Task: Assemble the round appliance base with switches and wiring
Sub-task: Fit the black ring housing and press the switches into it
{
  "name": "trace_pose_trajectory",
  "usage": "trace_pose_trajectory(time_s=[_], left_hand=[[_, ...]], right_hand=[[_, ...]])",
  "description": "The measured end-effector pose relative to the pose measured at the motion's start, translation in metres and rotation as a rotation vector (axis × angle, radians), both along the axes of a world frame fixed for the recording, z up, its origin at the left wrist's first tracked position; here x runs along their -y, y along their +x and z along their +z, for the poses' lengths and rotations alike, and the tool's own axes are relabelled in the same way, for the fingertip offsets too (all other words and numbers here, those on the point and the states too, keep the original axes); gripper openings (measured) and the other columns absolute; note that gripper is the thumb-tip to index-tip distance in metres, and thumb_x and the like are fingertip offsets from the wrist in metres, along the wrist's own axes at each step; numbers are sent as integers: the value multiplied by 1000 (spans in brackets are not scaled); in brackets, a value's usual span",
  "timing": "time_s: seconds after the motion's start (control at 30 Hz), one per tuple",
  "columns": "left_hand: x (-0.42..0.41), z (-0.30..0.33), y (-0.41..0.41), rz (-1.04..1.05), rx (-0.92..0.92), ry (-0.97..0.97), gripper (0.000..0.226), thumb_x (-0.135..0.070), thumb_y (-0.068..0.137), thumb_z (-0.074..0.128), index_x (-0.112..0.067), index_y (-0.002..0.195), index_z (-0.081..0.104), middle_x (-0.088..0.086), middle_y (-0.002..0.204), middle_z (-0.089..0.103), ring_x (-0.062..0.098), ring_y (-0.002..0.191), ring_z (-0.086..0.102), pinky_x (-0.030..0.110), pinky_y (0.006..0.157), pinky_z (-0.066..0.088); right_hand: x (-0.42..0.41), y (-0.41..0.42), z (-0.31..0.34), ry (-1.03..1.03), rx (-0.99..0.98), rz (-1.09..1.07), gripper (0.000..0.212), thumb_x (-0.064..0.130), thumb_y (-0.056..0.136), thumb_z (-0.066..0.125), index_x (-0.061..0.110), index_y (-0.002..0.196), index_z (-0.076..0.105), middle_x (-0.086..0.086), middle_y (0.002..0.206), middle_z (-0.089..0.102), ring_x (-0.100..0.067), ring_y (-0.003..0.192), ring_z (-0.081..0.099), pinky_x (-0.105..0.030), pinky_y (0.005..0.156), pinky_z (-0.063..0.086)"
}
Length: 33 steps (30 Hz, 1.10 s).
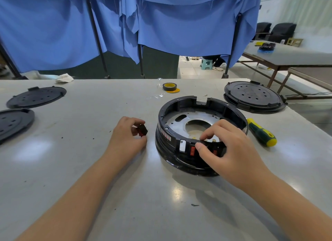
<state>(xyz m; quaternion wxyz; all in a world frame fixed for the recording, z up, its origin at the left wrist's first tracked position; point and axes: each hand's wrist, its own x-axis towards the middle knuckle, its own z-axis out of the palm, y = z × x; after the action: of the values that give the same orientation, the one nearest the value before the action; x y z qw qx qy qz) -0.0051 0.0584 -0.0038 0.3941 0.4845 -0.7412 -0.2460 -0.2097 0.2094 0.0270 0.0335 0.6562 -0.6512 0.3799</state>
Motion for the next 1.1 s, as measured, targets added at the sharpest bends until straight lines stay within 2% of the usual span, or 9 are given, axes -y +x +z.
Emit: trace_pose_trajectory(time_s=[0.1, 0.2, 0.3, 0.43, 0.53, 0.67, 0.77, 0.87, 1.1], left_hand=[[-7, 8, -2, -42, -94, 26, 42, 10, 73, 62, -20, 102, 68, 1, 103, 58, 12, 90, 64, 19, 75, 55], [-14, 18, 0, -82, -136, 11, 46, 11, 72, 59, -26, 98, 71, 1, 99, 62, 6, 84, 63, 14, 69, 54], [-24, 31, 1, -125, -181, -22, 43, 9, 74, 61, -30, 89, 73, 0, 93, 64, 7, 81, 63, 19, 68, 55], [-41, 51, -2, -289, -216, -26, 37, 7, 78, 68, -28, 87, 75, 0, 88, 66, 10, 79, 63, 16, 67, 53], [-55, 60, -2, -437, -203, 50, 32, 0, 75, 77, -28, 89, 77, -4, 80, 66, 10, 73, 64, 16, 65, 52], [-67, 58, -8, -527, -144, 156, 28, -7, 71, 82, -27, 87, 71, 3, 75, 64, 8, 61, 63, 16, 60, 51], [-70, 52, -14, -532, -104, 131, 34, -5, 71, 82, -23, 89, 60, -2, 75, 63, 11, 62, 64, 23, 60, 56], [-70, 48, -16, -541, -53, 101, 34, -7, 71, 81, -28, 81, 56, -5, 72, 65, 11, 62, 64, 28, 61, 58], [-70, 42, -17, -566, 2, 32, 33, -12, 70, 83, -28, 80, 56, -4, 76, 65, 10, 64, 64, 28, 60, 57]], right_hand=[[0, -2, -1, 10, -2, 7, 12, 38, 80, 64, 26, 82, 61, 14, 86, 53, -3, 83, 50, -21, 74, 36], [0, -2, 0, 15, -1, 12, 13, 40, 80, 63, 27, 82, 61, 15, 86, 54, -3, 84, 51, -23, 75, 37], [0, -2, 0, 18, -1, 14, 14, 42, 80, 61, 28, 82, 61, 15, 86, 54, -3, 84, 51, -22, 75, 37], [0, -2, 0, 19, -3, 10, 15, 42, 80, 60, 27, 83, 61, 15, 86, 54, -4, 83, 51, -23, 74, 38], [0, -2, 0, 19, 6, 12, 15, 42, 80, 61, 27, 82, 61, 15, 85, 53, -5, 83, 51, -22, 74, 37], [1, -2, 0, 20, 4, 12, 15, 41, 81, 62, 26, 83, 62, 15, 85, 54, -6, 82, 51, -26, 73, 40], [1, -2, 1, 18, 2, 4, 17, 42, 79, 59, 26, 82, 62, 15, 84, 54, -7, 81, 51, -26, 73, 41], [1, -2, 1, 16, 2, 3, 18, 41, 79, 60, 25, 82, 63, 14, 84, 54, -9, 81, 52, -28, 73, 42], [1, -2, 1, 6, -3, 8, 17, 42, 79, 59, 25, 82, 62, 14, 83, 54, -8, 80, 51, -28, 72, 41]])
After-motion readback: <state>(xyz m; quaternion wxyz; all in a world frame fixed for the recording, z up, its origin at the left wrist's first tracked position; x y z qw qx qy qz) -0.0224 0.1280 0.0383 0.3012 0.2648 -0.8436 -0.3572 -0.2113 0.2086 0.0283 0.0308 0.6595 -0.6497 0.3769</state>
